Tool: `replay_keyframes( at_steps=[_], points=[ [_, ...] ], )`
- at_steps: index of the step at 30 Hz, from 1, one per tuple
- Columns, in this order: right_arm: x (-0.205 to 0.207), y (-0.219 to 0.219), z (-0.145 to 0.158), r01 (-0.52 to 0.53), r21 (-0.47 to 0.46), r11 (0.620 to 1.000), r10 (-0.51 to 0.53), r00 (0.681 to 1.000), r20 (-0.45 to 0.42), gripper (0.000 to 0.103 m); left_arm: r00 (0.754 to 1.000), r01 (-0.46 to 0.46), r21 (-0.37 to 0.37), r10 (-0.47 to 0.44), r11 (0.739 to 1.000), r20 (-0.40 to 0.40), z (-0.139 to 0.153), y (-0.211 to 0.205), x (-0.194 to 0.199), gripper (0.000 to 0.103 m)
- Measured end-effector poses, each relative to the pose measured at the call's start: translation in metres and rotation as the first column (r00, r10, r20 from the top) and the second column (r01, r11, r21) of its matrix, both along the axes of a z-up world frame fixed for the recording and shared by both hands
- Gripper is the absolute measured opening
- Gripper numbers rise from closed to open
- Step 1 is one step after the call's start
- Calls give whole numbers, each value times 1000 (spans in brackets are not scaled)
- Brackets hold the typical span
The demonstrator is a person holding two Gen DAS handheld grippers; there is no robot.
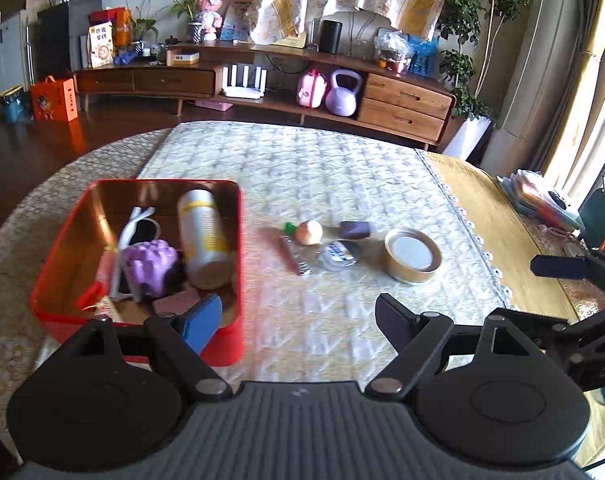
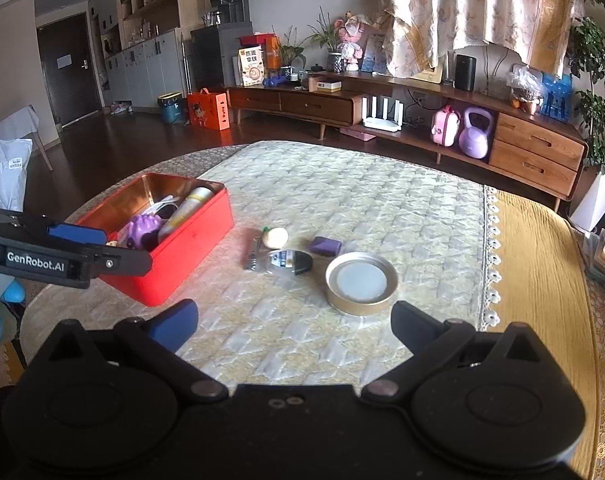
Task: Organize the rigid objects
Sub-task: 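Withdraw both grippers from the red tin back over the table, then lower the left gripper to the clear round container while the right gripper approaches the gold-rimmed lid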
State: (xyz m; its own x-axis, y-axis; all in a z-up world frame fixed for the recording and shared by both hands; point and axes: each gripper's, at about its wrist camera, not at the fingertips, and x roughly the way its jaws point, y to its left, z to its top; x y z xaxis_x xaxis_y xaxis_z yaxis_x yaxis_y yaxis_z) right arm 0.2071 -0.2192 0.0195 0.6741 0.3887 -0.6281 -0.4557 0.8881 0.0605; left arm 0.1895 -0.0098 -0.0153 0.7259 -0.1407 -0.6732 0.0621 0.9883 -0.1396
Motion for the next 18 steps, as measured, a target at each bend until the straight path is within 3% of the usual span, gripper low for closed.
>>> replay_keyframes(
  at_steps=[18],
  points=[
    [39,-34,-38,-13,-29,1000,13,1000,-15,103,999,-9,-14,9,1000,-44,-24,-64,74,84]
  ],
)
